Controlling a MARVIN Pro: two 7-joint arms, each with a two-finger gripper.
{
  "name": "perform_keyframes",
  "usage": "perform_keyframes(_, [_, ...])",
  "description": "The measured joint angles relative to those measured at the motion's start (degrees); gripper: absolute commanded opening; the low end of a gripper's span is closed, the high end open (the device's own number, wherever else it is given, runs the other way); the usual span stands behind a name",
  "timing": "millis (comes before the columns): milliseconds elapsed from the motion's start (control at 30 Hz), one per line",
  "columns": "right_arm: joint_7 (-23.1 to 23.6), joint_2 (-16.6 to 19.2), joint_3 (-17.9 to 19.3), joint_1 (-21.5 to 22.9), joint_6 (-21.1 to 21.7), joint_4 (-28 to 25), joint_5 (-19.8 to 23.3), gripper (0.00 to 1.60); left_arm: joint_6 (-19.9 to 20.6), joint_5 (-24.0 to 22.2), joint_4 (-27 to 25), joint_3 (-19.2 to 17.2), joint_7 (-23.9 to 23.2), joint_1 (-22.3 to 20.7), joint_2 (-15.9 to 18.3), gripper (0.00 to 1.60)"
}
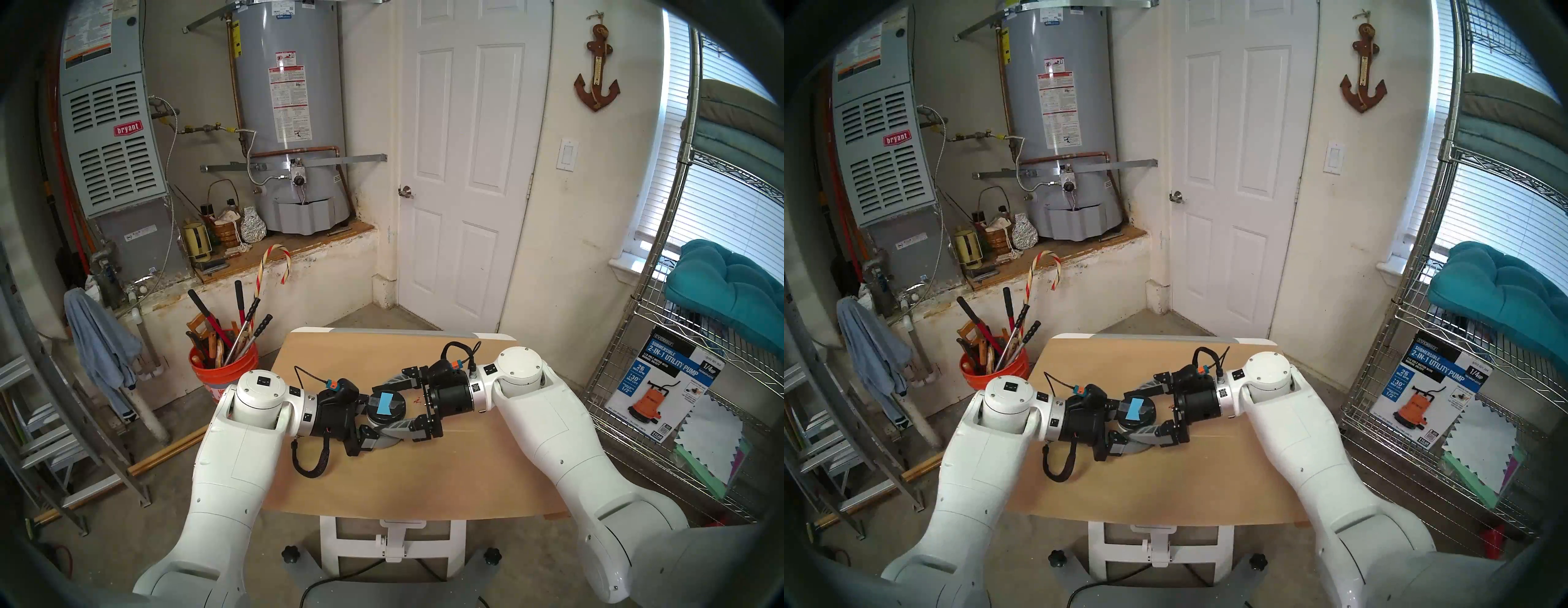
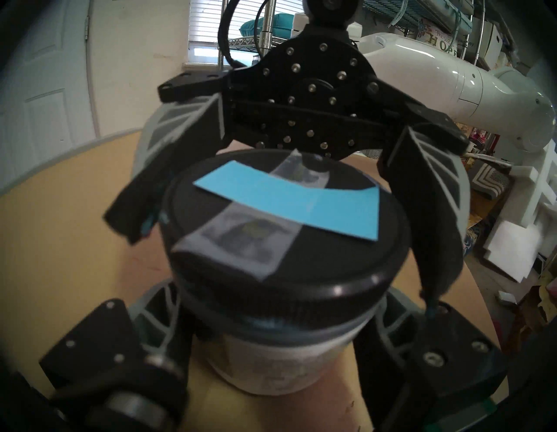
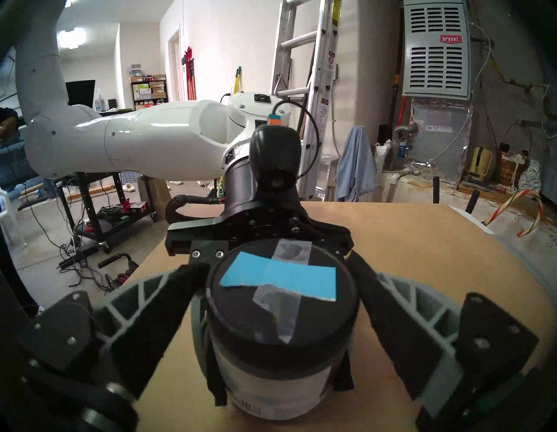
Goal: Open paint jar
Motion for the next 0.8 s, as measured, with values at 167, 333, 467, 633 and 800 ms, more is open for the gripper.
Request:
perform_keyframes(167, [0.16, -0.02, 0.72, -1.32, -0.27, -1.46, 0.96, 1.6, -0.35, -0.05, 0.06, -0.1, -0.07, 0.14, -0.33, 0.0])
perform_keyframes(333, [-0.75, -0.03, 3.61, -4.24, -0.4, -4.59, 2.78, 1.6, -0.71, -0.06, 0.12, -0.47, -0.03, 0.35, -0.73, 0.0])
perform_keyframes(467, [-3.1, -0.13, 6.42, -7.42, -0.56, -8.13, 4.03, 1.6, -1.17, -0.05, 0.2, -1.11, 0.97, 0.51, -1.05, 0.0])
perform_keyframes(633, [-8.46, -1.12, 9.52, -11.38, -0.68, -11.38, 4.76, 1.6, -1.72, 0.02, 0.2, -1.86, 2.35, 0.7, -1.34, 0.0])
perform_keyframes(800, [-13.01, -2.81, 11.53, -15.1, -0.23, -14.87, 5.75, 1.6, -2.13, 0.1, 0.2, -2.21, 3.29, 0.78, -1.53, 0.0])
